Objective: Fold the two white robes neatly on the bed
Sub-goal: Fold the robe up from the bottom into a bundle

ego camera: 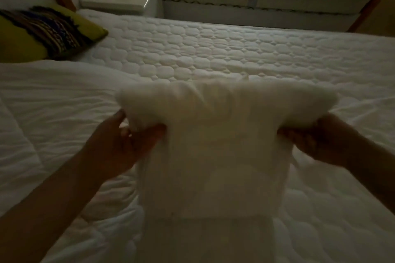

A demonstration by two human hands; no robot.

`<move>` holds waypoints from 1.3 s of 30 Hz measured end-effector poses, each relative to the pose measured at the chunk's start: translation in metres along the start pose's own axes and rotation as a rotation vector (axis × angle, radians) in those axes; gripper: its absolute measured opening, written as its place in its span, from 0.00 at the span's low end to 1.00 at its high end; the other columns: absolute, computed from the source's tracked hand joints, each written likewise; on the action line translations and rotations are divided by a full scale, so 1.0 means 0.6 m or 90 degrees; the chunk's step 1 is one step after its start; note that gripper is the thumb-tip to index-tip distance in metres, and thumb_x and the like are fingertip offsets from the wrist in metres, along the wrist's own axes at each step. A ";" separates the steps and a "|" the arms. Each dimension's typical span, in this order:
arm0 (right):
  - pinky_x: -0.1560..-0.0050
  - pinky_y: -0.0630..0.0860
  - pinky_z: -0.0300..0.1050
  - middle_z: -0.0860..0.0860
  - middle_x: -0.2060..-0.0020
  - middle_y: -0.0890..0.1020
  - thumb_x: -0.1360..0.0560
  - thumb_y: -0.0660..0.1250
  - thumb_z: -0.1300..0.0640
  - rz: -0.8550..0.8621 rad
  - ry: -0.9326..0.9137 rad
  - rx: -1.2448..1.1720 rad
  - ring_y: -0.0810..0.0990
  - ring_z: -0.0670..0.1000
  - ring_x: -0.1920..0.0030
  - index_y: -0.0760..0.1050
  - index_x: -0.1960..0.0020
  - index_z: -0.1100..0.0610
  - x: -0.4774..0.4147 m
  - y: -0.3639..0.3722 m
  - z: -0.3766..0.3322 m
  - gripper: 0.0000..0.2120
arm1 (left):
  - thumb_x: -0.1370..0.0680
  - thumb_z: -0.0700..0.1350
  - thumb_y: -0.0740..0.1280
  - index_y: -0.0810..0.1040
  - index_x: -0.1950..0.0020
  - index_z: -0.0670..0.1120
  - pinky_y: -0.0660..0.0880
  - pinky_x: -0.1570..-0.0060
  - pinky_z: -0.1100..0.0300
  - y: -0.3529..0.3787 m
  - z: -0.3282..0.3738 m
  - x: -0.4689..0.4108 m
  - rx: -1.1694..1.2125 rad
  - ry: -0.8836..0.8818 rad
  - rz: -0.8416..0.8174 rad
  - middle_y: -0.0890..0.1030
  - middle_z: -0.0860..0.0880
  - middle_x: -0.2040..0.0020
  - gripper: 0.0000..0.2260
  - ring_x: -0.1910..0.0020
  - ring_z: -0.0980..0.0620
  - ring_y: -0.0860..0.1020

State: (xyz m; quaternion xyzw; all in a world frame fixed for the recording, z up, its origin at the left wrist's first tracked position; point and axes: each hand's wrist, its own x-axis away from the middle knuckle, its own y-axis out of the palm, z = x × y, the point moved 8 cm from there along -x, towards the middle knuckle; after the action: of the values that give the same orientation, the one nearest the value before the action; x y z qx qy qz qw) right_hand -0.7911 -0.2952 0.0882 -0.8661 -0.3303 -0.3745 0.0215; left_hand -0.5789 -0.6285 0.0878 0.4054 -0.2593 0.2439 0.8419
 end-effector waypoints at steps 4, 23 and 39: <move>0.53 0.82 0.52 0.63 0.42 0.80 0.21 0.63 0.41 0.204 -0.101 -0.108 0.83 0.60 0.46 0.65 0.29 0.56 -0.113 -0.001 -0.086 0.27 | 0.18 0.63 0.58 0.59 0.20 0.50 0.82 0.50 0.49 0.043 0.074 -0.124 -0.123 0.233 0.150 0.82 0.42 0.42 0.30 0.49 0.45 0.86; 0.24 0.41 0.64 0.55 0.19 0.46 0.25 0.50 0.30 0.472 -0.396 0.750 0.44 0.56 0.20 0.47 0.20 0.42 -0.280 0.099 -0.037 0.37 | 0.20 0.70 0.44 0.43 0.19 0.65 0.41 0.23 0.36 0.140 -0.004 -0.306 -1.375 0.420 0.244 0.41 0.47 0.16 0.30 0.18 0.40 0.42; 0.26 0.32 0.68 0.56 0.20 0.36 0.25 0.41 0.26 0.422 -0.167 0.843 0.34 0.57 0.20 0.39 0.21 0.36 -0.339 0.076 -0.005 0.36 | 0.22 0.73 0.42 0.40 0.20 0.68 0.31 0.26 0.34 0.095 -0.044 -0.378 -1.373 0.248 0.219 0.35 0.48 0.17 0.31 0.19 0.40 0.32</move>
State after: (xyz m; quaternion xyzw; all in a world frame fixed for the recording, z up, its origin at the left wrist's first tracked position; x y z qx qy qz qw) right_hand -0.8683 -0.4448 -0.0349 -0.7640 -0.2085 0.0347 0.6097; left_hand -0.7772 -0.6214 -0.0384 -0.6263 -0.2520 0.0637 0.7349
